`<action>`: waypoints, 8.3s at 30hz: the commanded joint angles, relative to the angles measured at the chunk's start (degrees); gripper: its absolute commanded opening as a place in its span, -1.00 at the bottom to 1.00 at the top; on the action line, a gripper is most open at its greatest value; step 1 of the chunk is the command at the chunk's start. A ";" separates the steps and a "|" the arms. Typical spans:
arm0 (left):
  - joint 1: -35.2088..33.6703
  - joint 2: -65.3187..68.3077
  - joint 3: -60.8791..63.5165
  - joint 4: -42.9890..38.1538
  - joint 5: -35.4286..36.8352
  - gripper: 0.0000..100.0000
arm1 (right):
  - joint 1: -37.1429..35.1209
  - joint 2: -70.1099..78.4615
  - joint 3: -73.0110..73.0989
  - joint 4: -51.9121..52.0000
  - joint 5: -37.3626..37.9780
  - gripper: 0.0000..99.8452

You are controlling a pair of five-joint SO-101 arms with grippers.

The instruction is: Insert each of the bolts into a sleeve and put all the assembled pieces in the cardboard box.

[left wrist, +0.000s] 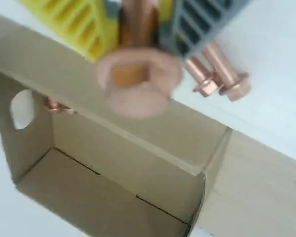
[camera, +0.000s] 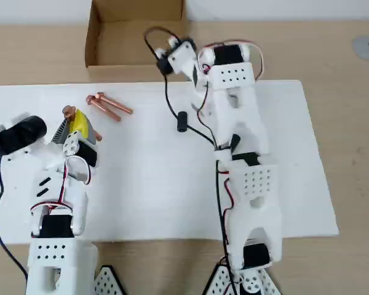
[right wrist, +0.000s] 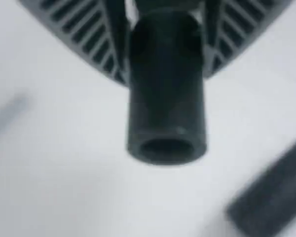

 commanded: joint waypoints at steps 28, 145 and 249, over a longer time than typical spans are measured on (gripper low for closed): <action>15.74 -2.24 -17.32 20.13 -9.41 -0.99 | -15.25 -95.16 62.11 -1.05 -18.20 -0.98; 32.79 -26.07 -0.62 31.12 -26.90 -0.96 | -30.20 -111.16 146.15 -118.07 -31.56 -0.98; -13.27 -25.80 11.60 36.22 -6.86 -0.73 | -2.77 13.85 8.31 -88.88 -30.15 -0.98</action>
